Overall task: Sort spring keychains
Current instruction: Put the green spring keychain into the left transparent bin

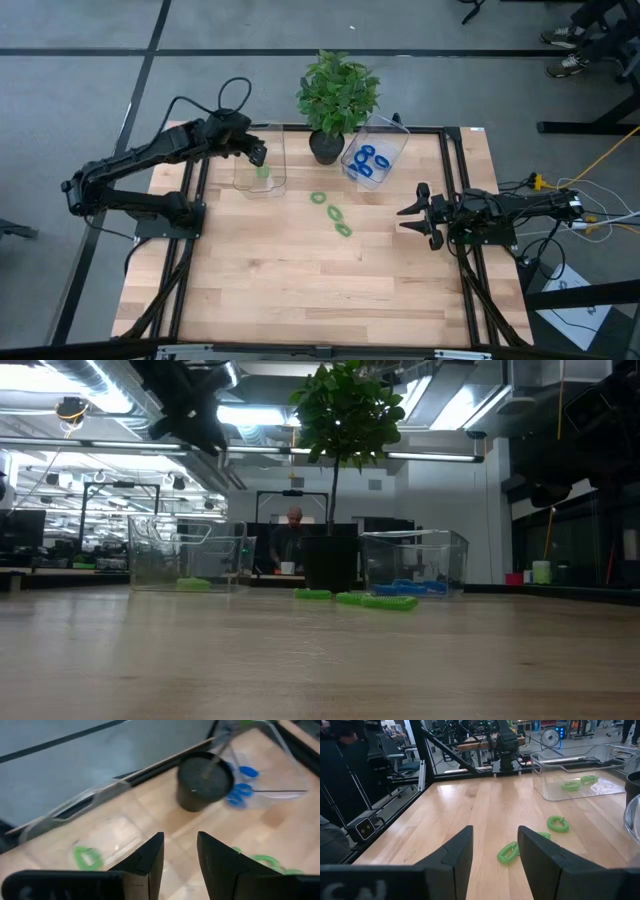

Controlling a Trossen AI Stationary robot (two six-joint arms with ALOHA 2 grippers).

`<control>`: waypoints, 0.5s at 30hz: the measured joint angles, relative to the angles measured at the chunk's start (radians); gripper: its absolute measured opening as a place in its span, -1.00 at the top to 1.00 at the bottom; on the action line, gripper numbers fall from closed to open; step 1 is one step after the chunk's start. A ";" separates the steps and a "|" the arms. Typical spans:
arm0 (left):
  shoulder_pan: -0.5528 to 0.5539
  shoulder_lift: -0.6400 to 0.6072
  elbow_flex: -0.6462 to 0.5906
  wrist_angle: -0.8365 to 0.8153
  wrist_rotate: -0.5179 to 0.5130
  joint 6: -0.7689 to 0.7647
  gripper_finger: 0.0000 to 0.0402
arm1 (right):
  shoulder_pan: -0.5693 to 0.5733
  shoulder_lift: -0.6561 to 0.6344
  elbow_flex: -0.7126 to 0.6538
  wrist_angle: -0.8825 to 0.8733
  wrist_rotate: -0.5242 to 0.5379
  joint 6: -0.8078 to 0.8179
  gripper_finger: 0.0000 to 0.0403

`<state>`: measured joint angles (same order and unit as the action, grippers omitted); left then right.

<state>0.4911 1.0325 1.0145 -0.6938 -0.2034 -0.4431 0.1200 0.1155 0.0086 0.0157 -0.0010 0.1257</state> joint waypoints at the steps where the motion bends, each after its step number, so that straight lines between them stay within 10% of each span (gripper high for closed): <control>1: -0.012 0.007 0.000 0.013 0.006 0.000 0.44 | 0.000 0.000 0.000 0.000 0.000 0.000 0.24; 15: -0.178 0.193 0.000 0.201 0.070 0.002 0.44 | 0.000 0.000 0.000 0.000 0.000 0.000 0.24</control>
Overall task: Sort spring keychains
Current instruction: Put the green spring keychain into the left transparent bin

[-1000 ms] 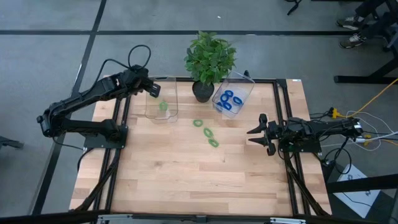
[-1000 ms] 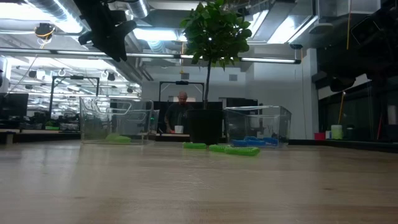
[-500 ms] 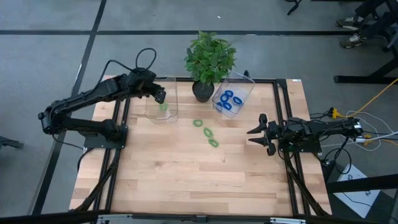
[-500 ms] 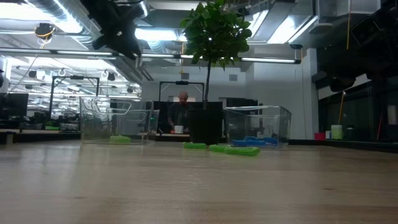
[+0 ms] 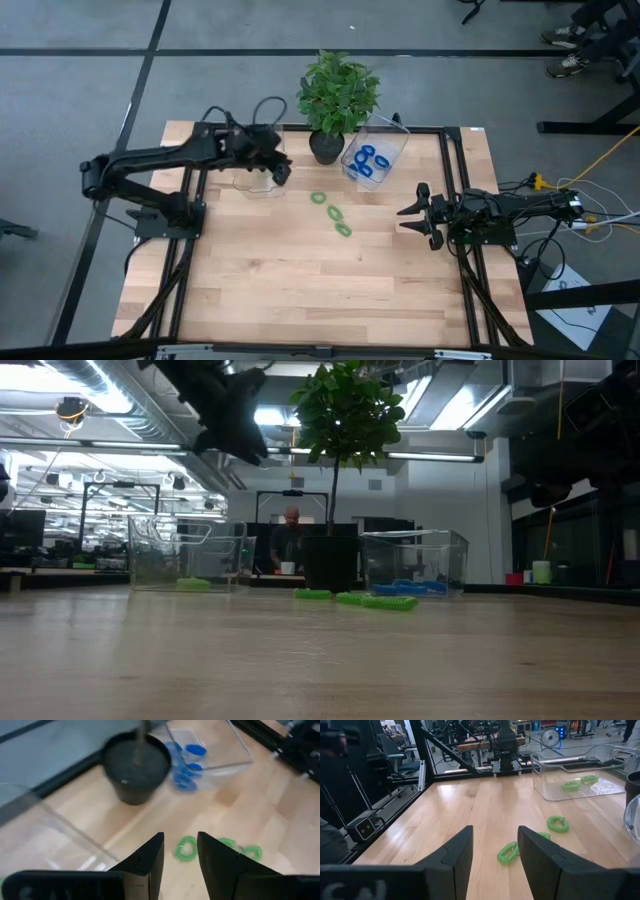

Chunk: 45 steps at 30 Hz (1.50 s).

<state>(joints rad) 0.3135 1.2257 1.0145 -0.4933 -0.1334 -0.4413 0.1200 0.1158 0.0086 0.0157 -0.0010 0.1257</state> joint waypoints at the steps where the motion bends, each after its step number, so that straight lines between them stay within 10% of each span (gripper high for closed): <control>1: -0.011 0.018 0.000 0.014 0.006 0.000 0.44 | 0.000 0.000 0.000 0.000 0.000 0.000 0.24; 20: -0.204 0.314 -0.001 0.257 0.113 0.054 0.45 | 0.000 0.000 0.000 0.000 0.000 0.000 0.24; 29: -0.283 0.388 0.000 0.354 0.110 0.395 0.50 | 0.000 0.000 0.000 0.000 0.000 0.000 0.24; 45: -0.263 0.437 0.126 0.127 0.066 0.504 0.51 | 0.000 0.000 0.000 0.000 0.000 0.000 0.24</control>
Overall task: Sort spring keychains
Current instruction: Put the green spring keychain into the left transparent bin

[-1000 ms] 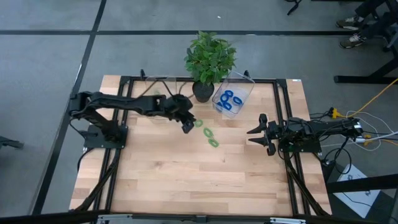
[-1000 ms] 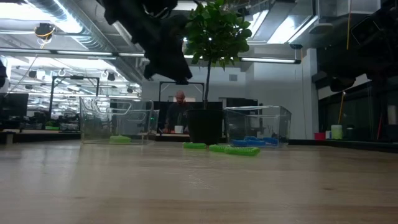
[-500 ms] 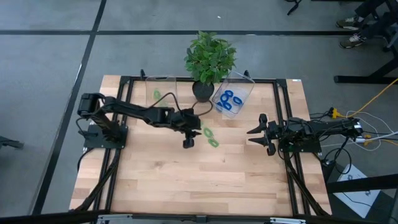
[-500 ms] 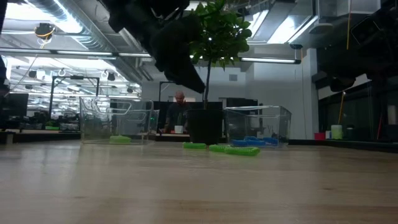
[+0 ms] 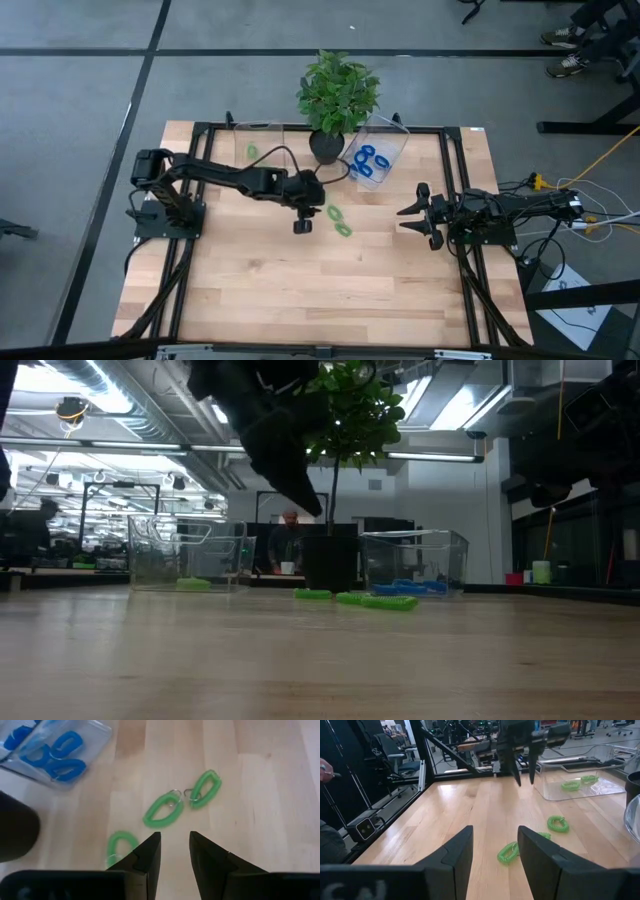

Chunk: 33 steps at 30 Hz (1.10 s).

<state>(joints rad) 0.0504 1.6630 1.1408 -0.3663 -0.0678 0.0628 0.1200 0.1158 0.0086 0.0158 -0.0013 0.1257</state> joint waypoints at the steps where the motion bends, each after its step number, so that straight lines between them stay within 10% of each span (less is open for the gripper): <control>1: 0.004 0.002 0.018 -0.027 -0.001 0.006 0.51 | 0.000 0.000 0.000 0.000 0.000 0.000 0.24; 17: 0.057 0.274 0.319 -0.287 -0.028 0.041 0.51 | 0.000 0.000 0.000 0.000 0.000 0.000 0.24; 33: 0.075 0.398 0.354 -0.343 -0.099 0.071 0.53 | 0.000 0.000 0.000 0.000 0.000 0.000 0.24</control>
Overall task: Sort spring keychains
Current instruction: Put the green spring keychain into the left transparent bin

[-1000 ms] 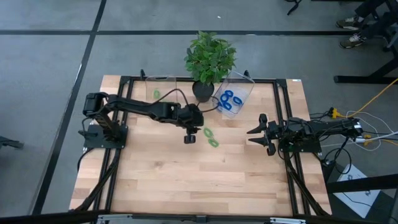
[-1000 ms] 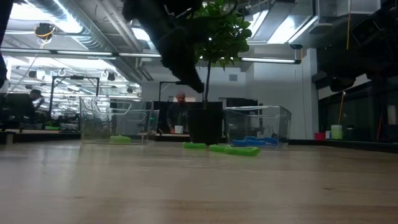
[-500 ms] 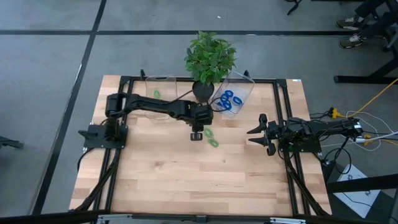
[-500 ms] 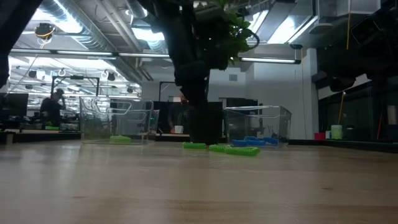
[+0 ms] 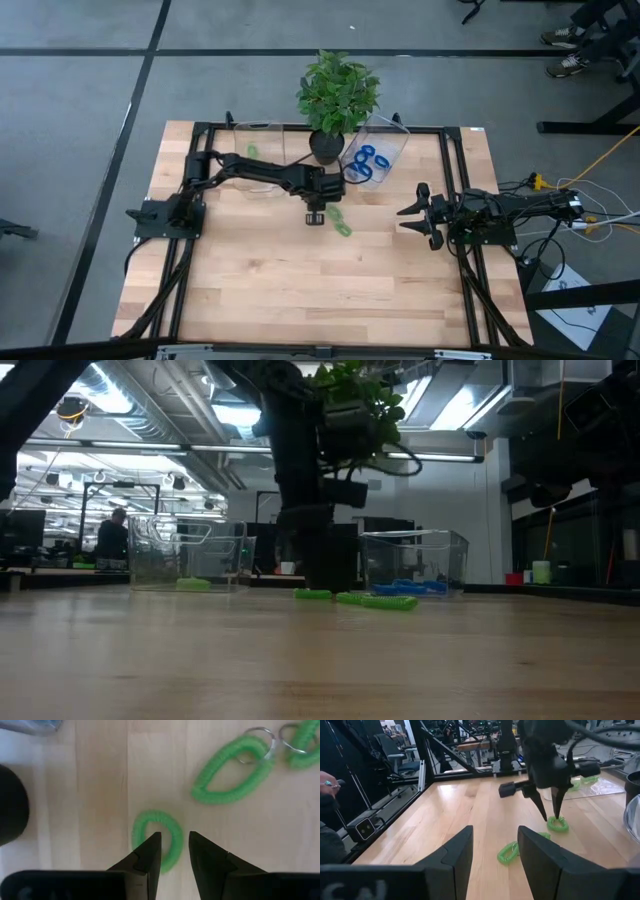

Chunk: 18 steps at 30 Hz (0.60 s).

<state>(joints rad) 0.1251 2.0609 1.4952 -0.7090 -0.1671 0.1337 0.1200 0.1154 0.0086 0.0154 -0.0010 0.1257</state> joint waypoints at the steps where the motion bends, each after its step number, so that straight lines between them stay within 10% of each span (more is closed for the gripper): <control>1: 0.003 0.009 0.000 0.006 0.006 0.000 0.53 | 0.000 0.000 0.000 0.000 0.000 0.000 0.24; 18: 0.021 0.059 0.002 -0.019 0.054 -0.035 0.62 | 0.000 0.000 0.000 0.000 0.000 0.000 0.24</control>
<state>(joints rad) 0.1463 2.1201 1.4975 -0.7277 -0.1135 0.0985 0.1200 0.1154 0.0086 0.0158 -0.0013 0.1257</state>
